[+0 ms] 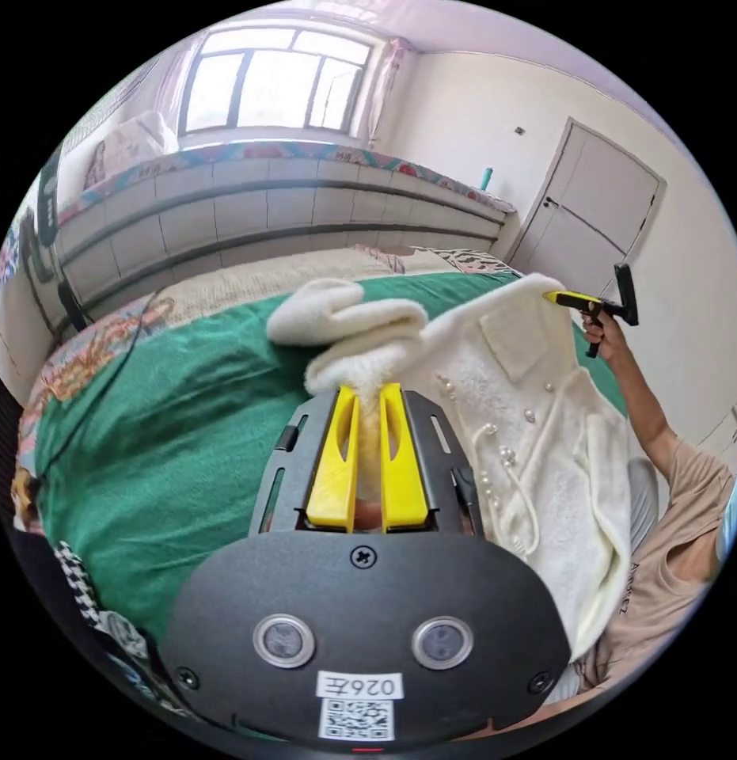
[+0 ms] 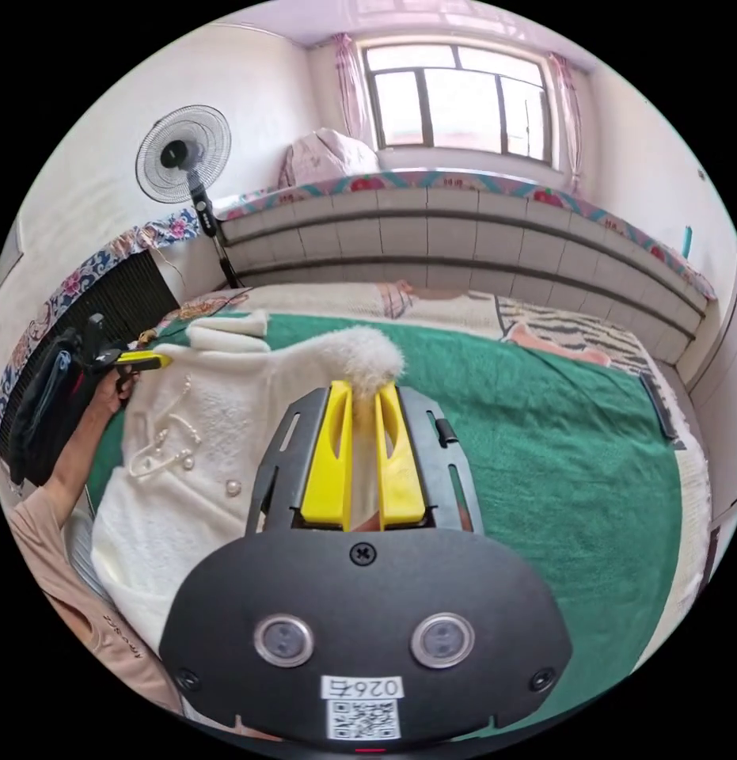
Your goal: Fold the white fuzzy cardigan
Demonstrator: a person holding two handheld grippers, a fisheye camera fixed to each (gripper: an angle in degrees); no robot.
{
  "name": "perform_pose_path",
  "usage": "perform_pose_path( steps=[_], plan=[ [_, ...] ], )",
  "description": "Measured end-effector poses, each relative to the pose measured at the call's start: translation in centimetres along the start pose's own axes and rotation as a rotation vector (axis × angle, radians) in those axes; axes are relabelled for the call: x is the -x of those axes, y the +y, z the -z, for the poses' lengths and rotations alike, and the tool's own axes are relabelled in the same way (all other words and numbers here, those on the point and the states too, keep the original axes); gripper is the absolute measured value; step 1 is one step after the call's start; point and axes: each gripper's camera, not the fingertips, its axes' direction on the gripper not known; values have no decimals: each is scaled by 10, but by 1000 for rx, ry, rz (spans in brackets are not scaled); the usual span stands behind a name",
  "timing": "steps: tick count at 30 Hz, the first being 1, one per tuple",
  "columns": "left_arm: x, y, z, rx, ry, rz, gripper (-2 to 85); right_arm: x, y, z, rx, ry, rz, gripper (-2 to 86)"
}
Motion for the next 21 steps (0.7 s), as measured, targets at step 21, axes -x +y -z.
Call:
perform_pose_path(
  steps=[21],
  plan=[
    [41, 160, 60, 58, -74, 351, 88, -36, 51, 25, 267, 109, -169, 95]
  ],
)
